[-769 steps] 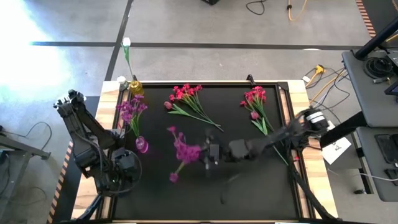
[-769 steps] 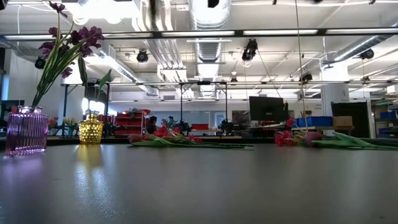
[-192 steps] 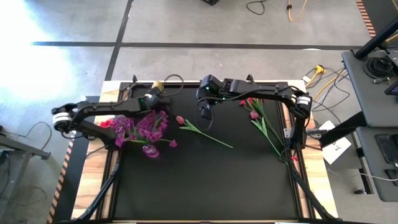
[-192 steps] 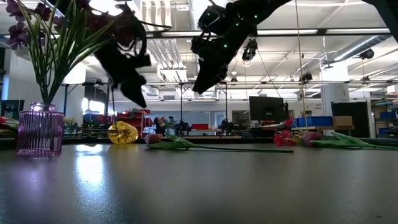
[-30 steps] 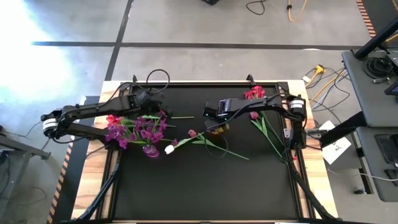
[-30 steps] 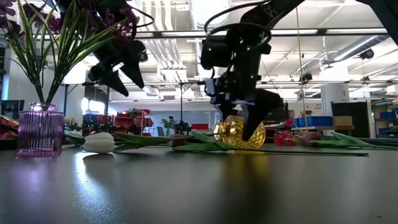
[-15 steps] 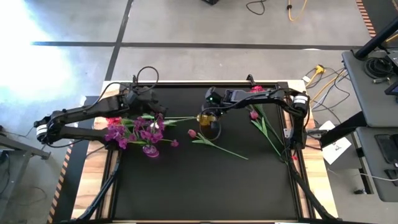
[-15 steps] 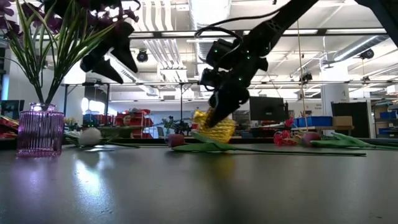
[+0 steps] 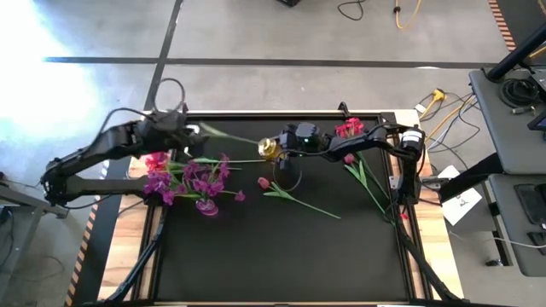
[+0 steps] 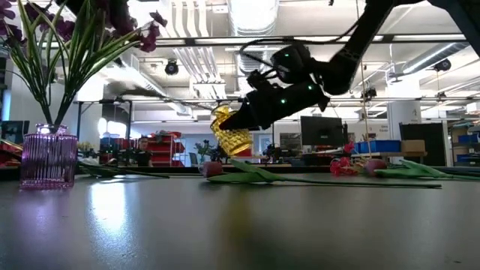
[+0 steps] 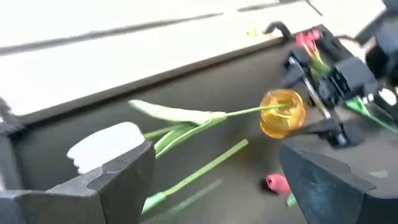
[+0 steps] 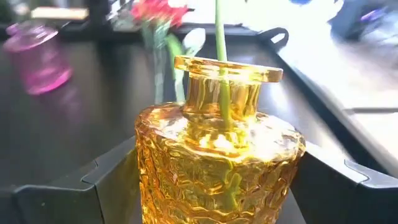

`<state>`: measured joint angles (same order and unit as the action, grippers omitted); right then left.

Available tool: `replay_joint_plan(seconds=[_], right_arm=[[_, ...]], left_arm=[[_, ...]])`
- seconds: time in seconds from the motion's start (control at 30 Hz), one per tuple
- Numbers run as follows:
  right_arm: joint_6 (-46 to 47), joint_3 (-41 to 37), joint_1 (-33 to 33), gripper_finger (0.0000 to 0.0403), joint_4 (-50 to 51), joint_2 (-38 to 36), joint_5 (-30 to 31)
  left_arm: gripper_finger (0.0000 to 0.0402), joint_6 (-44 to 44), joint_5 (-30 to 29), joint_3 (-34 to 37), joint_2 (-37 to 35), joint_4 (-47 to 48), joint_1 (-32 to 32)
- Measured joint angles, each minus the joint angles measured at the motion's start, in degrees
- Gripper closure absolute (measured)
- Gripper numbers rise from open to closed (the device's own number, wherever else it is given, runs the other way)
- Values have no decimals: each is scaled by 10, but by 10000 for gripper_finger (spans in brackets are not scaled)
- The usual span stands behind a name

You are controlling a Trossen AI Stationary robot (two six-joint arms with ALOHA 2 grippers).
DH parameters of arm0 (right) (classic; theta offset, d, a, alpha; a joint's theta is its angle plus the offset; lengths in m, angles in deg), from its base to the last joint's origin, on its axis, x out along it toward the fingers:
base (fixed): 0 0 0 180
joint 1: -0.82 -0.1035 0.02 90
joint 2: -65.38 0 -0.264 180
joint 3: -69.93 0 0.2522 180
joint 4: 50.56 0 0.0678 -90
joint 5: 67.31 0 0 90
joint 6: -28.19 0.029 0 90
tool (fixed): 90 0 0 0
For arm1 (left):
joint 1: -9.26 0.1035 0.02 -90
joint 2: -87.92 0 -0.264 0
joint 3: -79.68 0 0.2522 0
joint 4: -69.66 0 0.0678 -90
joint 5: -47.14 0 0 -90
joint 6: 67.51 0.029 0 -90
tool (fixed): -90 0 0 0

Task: Sort flowers into vase by color
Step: Adjust the yellow vase on the table

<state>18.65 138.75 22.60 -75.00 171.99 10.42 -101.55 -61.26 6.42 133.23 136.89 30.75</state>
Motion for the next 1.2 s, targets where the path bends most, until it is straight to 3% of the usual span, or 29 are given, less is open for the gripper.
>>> replay_joint_plan(seconds=[0.27,0.43,0.63,0.8,1.0,1.2], right_arm=[[27,-60,0,78,-168,1,84],[85,-84,-3,78,-280,1,90],[83,-90,-4,78,-298,1,104],[59,-114,-4,78,-313,24,121],[65,-121,-9,78,-448,148,130],[40,-105,-12,78,-515,222,197]], left_arm=[[77,2,-73,-148,1,42,0],[77,-13,-62,-191,4,45,0],[77,-46,15,-112,32,45,-1],[77,-49,45,-17,54,-51,0],[77,-58,81,65,68,-80,0],[77,-45,144,141,60,-80,0]])
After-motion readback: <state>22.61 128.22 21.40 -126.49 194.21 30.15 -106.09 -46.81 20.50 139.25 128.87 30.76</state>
